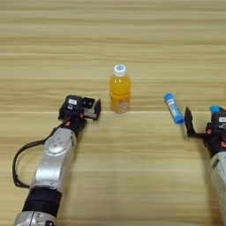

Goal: Move the objects on the table

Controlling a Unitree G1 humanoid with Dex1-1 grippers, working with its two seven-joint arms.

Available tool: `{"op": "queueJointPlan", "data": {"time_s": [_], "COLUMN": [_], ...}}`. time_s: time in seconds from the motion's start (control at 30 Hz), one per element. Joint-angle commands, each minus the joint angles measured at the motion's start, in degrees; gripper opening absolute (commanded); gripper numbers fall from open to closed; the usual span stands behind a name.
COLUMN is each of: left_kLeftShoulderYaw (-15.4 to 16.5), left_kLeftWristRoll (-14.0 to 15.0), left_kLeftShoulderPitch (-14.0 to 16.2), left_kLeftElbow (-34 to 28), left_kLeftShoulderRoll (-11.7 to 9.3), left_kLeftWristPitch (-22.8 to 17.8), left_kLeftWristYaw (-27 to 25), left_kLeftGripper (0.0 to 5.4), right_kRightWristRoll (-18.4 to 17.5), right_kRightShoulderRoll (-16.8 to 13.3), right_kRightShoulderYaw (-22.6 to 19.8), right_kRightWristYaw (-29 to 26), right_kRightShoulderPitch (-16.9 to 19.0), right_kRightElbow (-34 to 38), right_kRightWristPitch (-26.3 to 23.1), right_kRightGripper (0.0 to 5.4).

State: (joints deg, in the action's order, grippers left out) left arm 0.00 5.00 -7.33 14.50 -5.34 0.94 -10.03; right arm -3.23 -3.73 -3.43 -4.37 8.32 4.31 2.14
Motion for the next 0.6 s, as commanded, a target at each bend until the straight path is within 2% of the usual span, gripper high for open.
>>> {"op": "queueJointPlan", "data": {"time_s": [0.03,0.1,0.27,0.6], "left_kLeftShoulderYaw": [1.3,1.7,2.3,2.8], "left_kLeftWristRoll": [0.2,0.2,-0.8,-0.9], "left_kLeftShoulderPitch": [-0.1,-0.4,-0.8,-1.8], "left_kLeftElbow": [-0.3,0.3,1.1,2.3], "left_kLeftShoulderRoll": [0.2,0.4,0.6,1.0], "left_kLeftWristPitch": [1.3,1.8,4.8,9.7], "left_kLeftWristYaw": [0.9,1.1,2.4,4.4], "left_kLeftGripper": [5.21,5.39,5.39,5.39], "right_kRightWristRoll": [0.7,0.7,1.1,1.2], "right_kRightShoulderRoll": [-0.6,-0.6,-1.1,-1.7], "right_kRightShoulderYaw": [1.2,1.4,2.5,3.9], "right_kRightWristYaw": [-1.1,-1.4,-2.6,-4.3], "right_kRightShoulderPitch": [0.3,0.4,0.4,-0.6], "right_kRightElbow": [0.7,0.7,0.5,-0.6], "right_kRightWristPitch": [0.8,0.9,0.5,-1.3], "right_kRightGripper": [5.40,5.40,5.40,5.40]}}
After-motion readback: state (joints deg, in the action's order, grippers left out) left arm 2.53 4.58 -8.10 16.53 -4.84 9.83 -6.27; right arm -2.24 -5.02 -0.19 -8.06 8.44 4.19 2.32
